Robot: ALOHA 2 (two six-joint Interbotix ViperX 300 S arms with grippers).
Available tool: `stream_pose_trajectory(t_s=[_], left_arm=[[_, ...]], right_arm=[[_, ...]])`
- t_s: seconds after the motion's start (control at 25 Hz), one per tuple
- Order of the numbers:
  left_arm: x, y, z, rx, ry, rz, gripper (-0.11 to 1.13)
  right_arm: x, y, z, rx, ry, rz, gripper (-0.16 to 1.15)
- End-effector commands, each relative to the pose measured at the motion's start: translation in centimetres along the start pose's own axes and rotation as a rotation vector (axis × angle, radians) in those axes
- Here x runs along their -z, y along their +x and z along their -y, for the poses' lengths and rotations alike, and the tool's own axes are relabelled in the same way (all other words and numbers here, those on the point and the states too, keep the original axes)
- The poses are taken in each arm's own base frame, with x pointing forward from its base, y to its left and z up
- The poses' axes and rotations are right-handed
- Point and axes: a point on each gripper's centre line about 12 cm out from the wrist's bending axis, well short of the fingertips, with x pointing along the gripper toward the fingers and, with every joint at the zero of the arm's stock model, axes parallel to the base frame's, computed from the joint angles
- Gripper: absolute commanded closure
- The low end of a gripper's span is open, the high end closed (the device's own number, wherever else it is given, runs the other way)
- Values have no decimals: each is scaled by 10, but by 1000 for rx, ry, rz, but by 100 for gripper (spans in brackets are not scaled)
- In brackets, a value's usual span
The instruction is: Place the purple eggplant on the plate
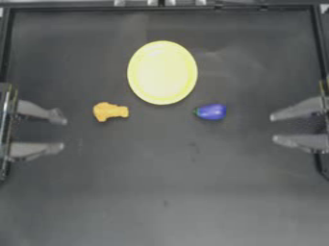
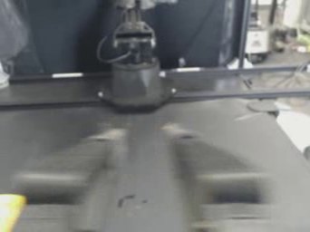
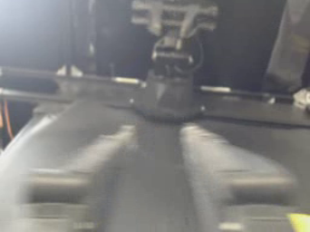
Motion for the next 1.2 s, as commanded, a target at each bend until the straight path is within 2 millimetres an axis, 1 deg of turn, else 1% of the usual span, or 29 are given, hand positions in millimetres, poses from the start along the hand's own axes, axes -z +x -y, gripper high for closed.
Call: stream_pose_trajectory(t_s=[0.04,0.12,0.24,0.52,0.64,0.8,0.92,1.08,1.2], left_arm=[[-11,2,-1,-6,5,24,5],[-9,2,-2,-8,7,15,0],[-8,2,-4,-17,6,4,-2],[-4,4,-7,-31,3,-37,-1],[-1,6,-8,-34,2,-60,-1],[1,9,-9,-38,0,-77,-1],[2,9,-9,-38,0,-80,-1],[3,9,-8,-38,-2,-84,-1],[5,9,-9,-40,-8,-100,-1]], right_arm=[[-11,3,2,5,3,0,2],[-13,4,5,20,11,-21,1],[-15,6,17,75,44,-102,-2],[-24,14,48,199,77,-415,-2],[-23,23,59,228,94,-542,-2],[-13,43,73,245,67,-727,-2],[-5,59,81,243,45,-832,-2],[3,77,89,235,41,-921,-2],[16,88,93,221,32,-984,-2]])
